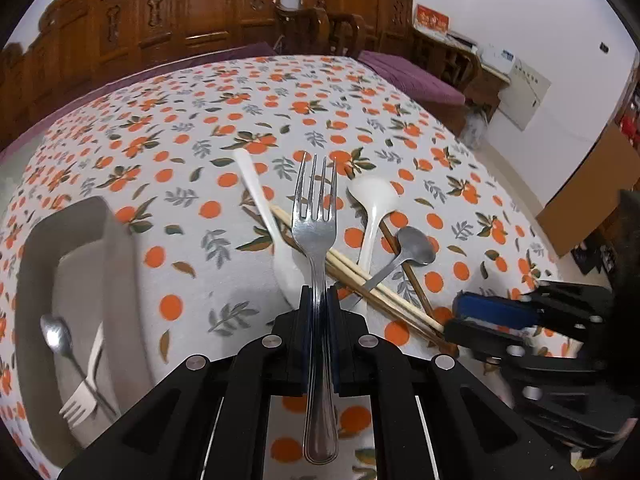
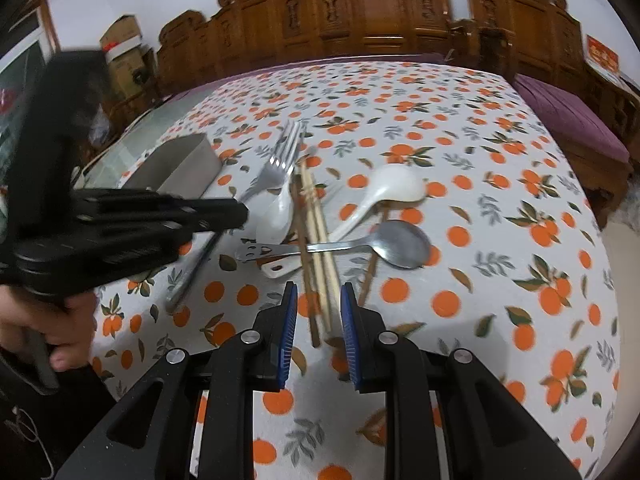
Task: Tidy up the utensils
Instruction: 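Grasp a single wooden chopstick with the right tool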
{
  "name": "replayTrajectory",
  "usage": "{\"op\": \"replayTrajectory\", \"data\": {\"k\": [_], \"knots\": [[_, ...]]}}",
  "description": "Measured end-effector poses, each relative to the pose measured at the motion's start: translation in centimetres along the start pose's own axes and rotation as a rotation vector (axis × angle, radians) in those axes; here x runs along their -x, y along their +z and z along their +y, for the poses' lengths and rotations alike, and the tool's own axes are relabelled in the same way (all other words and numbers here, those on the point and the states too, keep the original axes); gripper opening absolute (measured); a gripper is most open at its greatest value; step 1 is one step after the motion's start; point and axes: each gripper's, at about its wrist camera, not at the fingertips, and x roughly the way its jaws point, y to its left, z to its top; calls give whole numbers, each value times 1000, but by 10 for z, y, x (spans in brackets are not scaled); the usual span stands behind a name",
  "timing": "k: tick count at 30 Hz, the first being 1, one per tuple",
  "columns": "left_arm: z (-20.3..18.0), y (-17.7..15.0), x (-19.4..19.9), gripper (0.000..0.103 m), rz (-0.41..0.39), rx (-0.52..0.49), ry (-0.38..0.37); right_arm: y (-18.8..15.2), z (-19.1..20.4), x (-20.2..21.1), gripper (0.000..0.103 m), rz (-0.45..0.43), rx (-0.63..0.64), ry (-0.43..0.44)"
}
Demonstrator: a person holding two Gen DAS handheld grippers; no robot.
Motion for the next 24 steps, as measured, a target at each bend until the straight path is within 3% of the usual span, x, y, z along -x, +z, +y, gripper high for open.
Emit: {"op": "replayTrajectory", "data": {"k": [8, 11, 24], "knots": [[16, -18, 32, 6, -45, 36, 6, 0, 8, -28, 24, 51, 66, -22], [20, -24, 41, 6, -57, 41, 12, -2, 9, -33, 14, 67, 74, -16], [34, -35, 59, 6, -78, 60, 22, -4, 17, -37, 6, 79, 94, -14]]}}
